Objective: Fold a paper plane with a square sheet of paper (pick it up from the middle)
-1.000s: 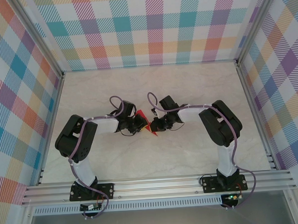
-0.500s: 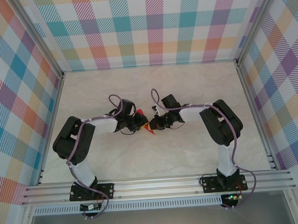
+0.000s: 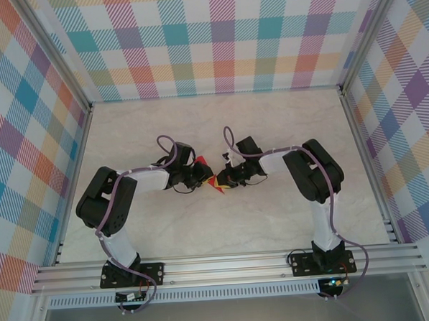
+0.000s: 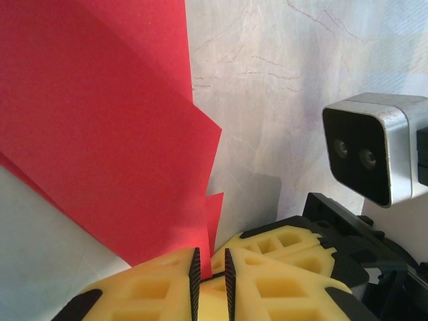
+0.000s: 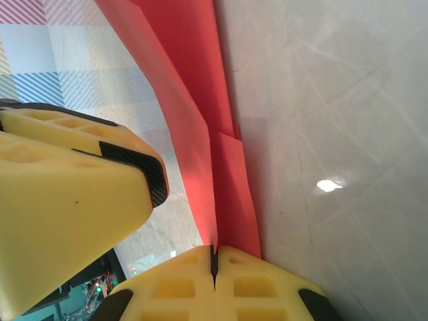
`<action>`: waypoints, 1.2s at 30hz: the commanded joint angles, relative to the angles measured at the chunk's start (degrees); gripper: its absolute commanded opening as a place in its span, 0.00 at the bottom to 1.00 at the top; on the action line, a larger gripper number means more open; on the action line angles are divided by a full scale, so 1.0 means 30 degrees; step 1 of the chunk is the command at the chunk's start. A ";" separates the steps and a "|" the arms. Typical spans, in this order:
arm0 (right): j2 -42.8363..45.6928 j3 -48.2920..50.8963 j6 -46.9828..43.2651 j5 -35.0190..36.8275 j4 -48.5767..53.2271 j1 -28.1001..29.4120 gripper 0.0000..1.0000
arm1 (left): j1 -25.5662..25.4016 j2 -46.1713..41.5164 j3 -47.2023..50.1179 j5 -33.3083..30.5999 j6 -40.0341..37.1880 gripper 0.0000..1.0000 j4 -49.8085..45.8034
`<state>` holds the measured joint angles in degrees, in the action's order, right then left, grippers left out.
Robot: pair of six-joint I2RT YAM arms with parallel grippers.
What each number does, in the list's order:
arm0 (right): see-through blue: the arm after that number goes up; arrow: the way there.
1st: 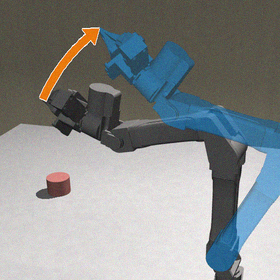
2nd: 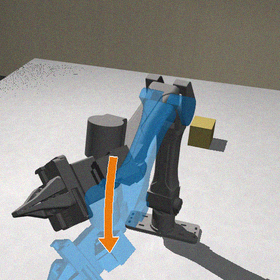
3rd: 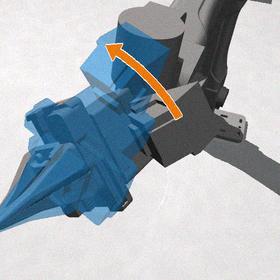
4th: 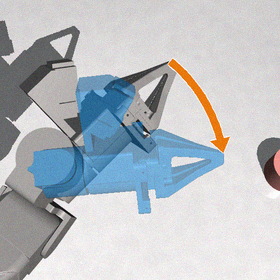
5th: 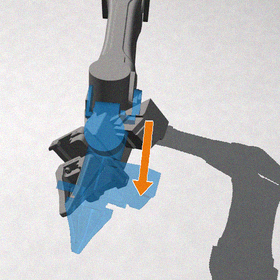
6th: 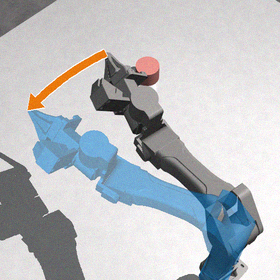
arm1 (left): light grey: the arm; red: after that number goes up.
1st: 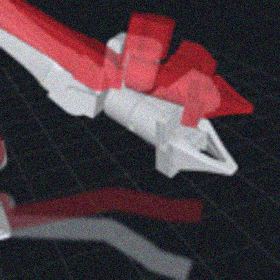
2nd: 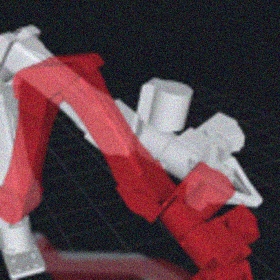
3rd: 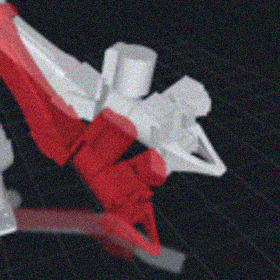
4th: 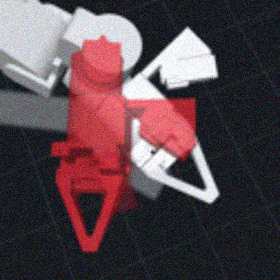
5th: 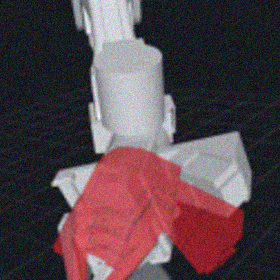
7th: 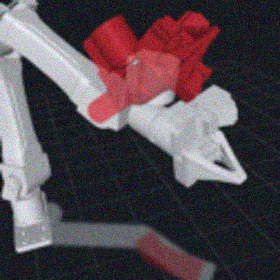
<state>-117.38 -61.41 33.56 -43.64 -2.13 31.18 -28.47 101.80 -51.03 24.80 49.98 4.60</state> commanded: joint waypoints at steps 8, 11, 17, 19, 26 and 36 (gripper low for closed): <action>-0.0918 -0.0620 0.0046 0.0874 0.1727 -0.0051 0.00 | -0.0179 0.1074 -0.0041 0.0070 -0.0552 0.17 -0.0001; -0.0980 -0.0713 -0.0036 0.1091 0.2020 -0.0066 0.00 | -0.0178 0.1422 -0.0114 -0.0087 -0.0606 0.16 -0.0096; -0.0623 -0.0678 -0.0314 0.1478 0.2236 -0.0014 0.00 | -0.0178 0.1871 -0.0244 -0.0576 -0.0675 0.13 -0.0766; -0.0125 -0.0567 -0.0490 0.1693 0.2253 -0.0007 0.00 | -0.0178 0.1919 -0.0233 -0.0824 -0.0821 0.13 -0.1275; 0.1355 -0.0603 -0.1372 0.2312 0.3330 0.0371 0.10 | -0.0178 0.1967 -0.0254 -0.1271 -0.1141 0.13 -0.2192; 0.3523 0.0120 -0.1504 0.5602 0.4500 0.0996 0.20 | -0.0178 0.1614 -0.0342 -0.1823 -0.1519 0.13 -0.2951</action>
<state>-109.75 -62.17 30.57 -30.94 8.75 33.63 -28.75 105.27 -52.45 23.83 46.85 2.44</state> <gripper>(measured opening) 0.192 0.130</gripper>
